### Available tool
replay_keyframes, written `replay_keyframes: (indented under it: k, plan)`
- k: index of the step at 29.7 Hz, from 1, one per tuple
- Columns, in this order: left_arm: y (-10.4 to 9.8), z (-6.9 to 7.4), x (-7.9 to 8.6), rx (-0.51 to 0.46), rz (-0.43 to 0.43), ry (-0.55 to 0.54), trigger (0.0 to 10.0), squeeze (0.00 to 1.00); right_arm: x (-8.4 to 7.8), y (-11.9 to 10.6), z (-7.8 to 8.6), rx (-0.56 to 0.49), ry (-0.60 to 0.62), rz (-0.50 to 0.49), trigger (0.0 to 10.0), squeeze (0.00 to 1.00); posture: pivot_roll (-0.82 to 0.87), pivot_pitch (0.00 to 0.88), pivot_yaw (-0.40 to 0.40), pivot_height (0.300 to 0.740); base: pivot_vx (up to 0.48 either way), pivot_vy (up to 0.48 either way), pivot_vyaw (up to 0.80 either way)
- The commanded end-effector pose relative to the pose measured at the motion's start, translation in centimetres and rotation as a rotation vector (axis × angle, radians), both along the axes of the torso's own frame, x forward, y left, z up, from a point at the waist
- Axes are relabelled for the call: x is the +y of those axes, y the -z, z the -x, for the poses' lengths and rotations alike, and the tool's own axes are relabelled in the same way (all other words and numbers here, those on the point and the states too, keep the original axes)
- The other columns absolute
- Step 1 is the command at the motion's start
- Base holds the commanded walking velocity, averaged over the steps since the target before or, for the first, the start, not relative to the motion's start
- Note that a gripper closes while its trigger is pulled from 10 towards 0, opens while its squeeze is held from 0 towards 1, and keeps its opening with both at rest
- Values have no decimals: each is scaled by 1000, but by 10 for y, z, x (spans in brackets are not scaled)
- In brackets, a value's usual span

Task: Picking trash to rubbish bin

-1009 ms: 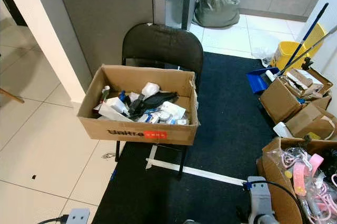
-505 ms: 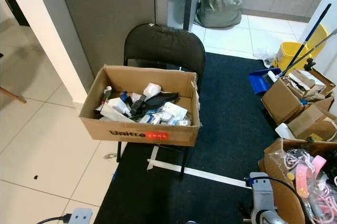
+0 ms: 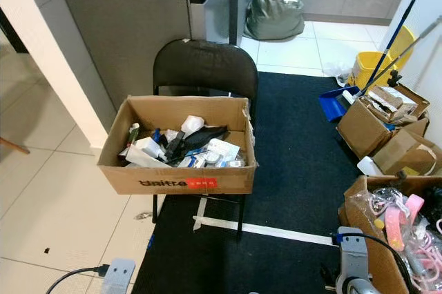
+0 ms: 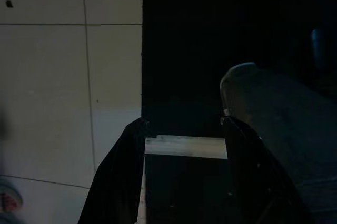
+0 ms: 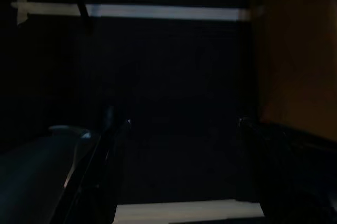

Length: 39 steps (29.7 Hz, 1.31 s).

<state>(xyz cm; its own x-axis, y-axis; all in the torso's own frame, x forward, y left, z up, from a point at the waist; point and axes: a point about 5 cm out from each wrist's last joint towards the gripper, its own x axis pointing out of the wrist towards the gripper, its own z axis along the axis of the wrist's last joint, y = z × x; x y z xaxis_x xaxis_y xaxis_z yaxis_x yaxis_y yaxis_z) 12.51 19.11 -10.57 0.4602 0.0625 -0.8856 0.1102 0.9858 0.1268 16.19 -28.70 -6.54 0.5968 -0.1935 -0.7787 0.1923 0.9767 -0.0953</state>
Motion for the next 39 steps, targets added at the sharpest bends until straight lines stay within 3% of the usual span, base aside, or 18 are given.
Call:
replay_keyframes:
  k: [1,8,16,19,26,31,37,39]
  plan:
    - [2,7,2,28,-7,16,10000,0,2,2,4,0,23,-14,10000,0,-107,24,44,740,0,0,0]
    - [2,12,8,45,-21,51,10000,0,10,9,13,7,30,-34,10000,0,-127,45,74,740,0,0,0]
    - [-4,0,29,3,-51,-23,10000,0,45,11,-6,-34,-93,-72,10000,0,-113,54,35,740,0,0,0]
    - [-13,-18,38,-71,-72,-87,10000,0,65,9,-20,-33,-255,-82,10000,0,-62,85,-8,740,0,0,0]
    - [-17,-31,32,-119,-61,-69,10000,0,73,3,-36,-52,-358,-71,10000,0,-30,115,-15,740,0,0,0]
    - [-24,-47,31,-160,-68,-40,10000,0,86,-20,-78,-166,-382,-73,10000,0,-12,97,-28,740,0,0,0]
    - [-30,-55,39,-181,-82,-61,10000,0,99,-33,-98,-221,-434,-76,10000,0,11,66,-23,740,0,0,0]
    - [-35,-63,47,-201,-95,-80,10000,0,115,-50,-120,-293,-507,-69,10000,0,18,37,-29,740,0,0,0]
